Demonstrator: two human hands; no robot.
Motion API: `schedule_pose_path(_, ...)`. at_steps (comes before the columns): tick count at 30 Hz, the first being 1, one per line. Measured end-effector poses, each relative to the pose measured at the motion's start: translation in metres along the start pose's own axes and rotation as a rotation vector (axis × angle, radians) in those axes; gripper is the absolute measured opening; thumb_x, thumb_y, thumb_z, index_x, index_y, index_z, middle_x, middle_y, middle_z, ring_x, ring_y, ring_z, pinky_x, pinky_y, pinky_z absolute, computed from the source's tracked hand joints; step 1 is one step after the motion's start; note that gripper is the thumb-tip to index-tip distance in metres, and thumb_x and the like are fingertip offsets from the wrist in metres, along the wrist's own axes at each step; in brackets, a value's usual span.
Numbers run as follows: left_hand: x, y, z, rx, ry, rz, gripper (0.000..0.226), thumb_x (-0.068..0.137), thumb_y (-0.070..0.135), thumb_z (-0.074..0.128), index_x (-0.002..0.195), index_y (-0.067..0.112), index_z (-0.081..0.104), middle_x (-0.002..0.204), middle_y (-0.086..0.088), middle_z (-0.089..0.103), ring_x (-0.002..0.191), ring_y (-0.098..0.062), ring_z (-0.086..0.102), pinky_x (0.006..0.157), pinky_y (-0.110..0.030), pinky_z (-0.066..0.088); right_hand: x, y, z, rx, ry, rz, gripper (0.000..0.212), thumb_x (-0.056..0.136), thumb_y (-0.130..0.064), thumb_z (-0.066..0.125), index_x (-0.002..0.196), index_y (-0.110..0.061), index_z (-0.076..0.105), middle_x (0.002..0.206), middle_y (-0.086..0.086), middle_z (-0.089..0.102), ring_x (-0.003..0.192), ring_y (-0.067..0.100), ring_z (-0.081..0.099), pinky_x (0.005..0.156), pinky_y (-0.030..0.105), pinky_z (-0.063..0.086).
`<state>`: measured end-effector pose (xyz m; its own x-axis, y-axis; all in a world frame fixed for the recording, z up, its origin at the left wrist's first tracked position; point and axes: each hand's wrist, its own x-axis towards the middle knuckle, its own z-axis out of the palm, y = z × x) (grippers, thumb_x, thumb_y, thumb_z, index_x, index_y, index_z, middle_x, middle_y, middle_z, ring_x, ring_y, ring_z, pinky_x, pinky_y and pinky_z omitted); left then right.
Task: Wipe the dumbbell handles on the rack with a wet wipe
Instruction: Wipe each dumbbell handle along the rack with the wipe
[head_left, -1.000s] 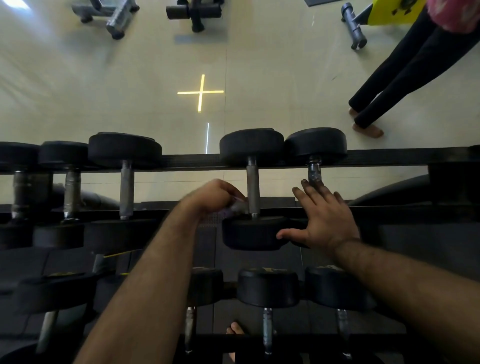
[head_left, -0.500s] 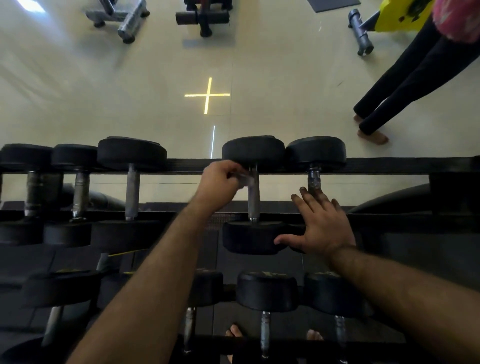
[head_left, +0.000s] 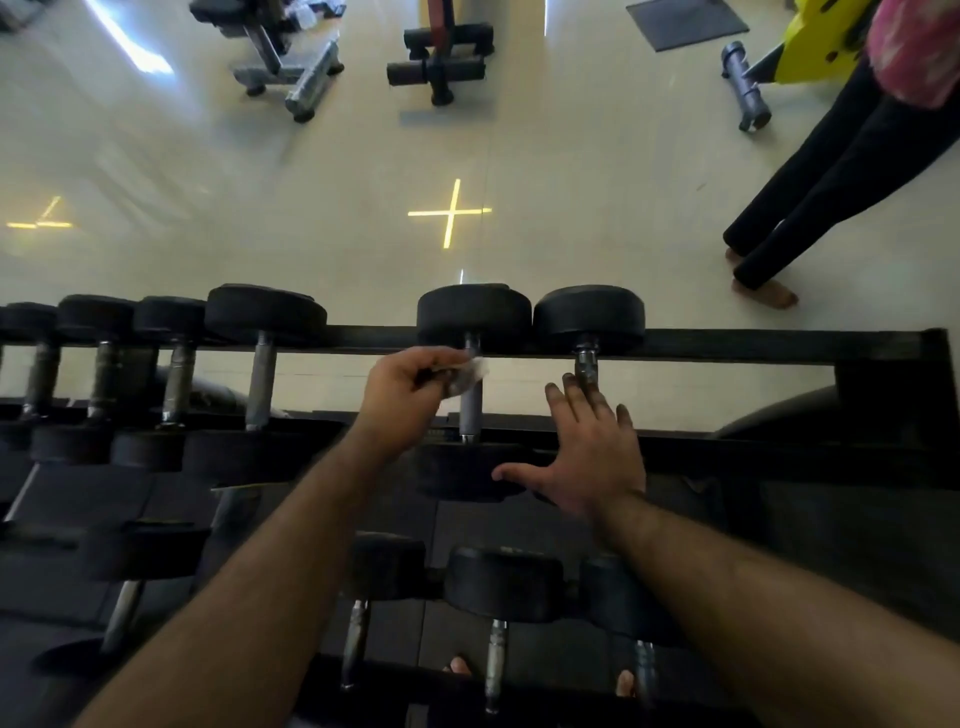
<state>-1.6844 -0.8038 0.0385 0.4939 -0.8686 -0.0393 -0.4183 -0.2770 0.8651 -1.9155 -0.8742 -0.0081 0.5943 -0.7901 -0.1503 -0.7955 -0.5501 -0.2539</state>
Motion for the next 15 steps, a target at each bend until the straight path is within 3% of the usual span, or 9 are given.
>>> schedule_pose_path(3,-0.003,0.046,0.040,-0.381,0.188,-0.215,0.031,0.097,-0.008,0.064,0.122,0.007,0.075,0.107,-0.002,0.079,0.102,-0.010,0.076,0.087,-0.026,0.062,-0.003,0.013,-0.006,0.407,0.082,0.022,0.113,0.075,-0.100,0.049,0.158,-0.024,0.049,0.163,0.000,0.051,0.150,0.021,0.045,0.126,0.056,0.034)
schedule_pose_path(5,-0.005,0.065,0.070,-0.508,0.221,-0.292,0.033,0.096,-0.015,0.058,0.121,0.002,0.072,0.103,-0.004,0.078,0.095,-0.007,0.077,0.077,-0.018,0.060,0.000,0.036,-0.014,0.668,0.209,0.054,0.089,0.089,-0.086,0.048,0.147,-0.020,0.062,0.145,0.001,0.067,0.133,0.019,0.059,0.124,0.057,0.035)
schedule_pose_path(8,-0.006,0.068,0.112,-0.538,0.216,-0.347,0.033,0.094,-0.015,0.060,0.121,0.000,0.072,0.104,-0.011,0.080,0.099,-0.016,0.078,0.081,-0.024,0.062,0.022,0.107,-0.024,0.385,0.290,0.125,0.107,0.092,-0.094,0.020,0.148,-0.011,0.060,0.149,0.014,0.064,0.144,0.032,0.053,0.129,0.055,0.025)
schedule_pose_path(10,-0.008,0.063,0.136,-0.479,0.213,-0.367,0.027,0.093,-0.006,0.071,0.118,0.003,0.075,0.101,-0.006,0.081,0.099,-0.017,0.078,0.087,-0.031,0.064,0.040,0.159,-0.031,0.080,0.166,0.206,0.126,0.083,-0.103,0.013,0.162,-0.008,0.038,0.169,0.020,0.037,0.161,0.035,0.026,0.132,0.054,0.014)
schedule_pose_path(12,-0.010,0.057,0.156,-0.401,0.260,-0.390,0.027,0.090,0.000,0.075,0.114,0.010,0.078,0.100,-0.001,0.081,0.099,-0.014,0.077,0.092,-0.037,0.063,0.053,0.196,-0.033,-0.081,0.009,0.271,0.139,0.073,-0.109,0.006,0.170,-0.010,0.015,0.178,0.018,0.012,0.166,0.034,0.004,0.132,0.054,0.004)
schedule_pose_path(15,-0.010,0.051,0.178,-0.432,0.367,-0.408,0.022,0.089,0.014,0.080,0.111,0.016,0.079,0.102,0.000,0.080,0.103,-0.017,0.076,0.095,-0.039,0.062,0.062,0.226,-0.028,-0.143,-0.074,0.239,0.143,0.067,-0.110,-0.006,0.173,-0.015,0.007,0.180,0.015,0.002,0.166,0.032,-0.005,0.132,0.060,0.002)
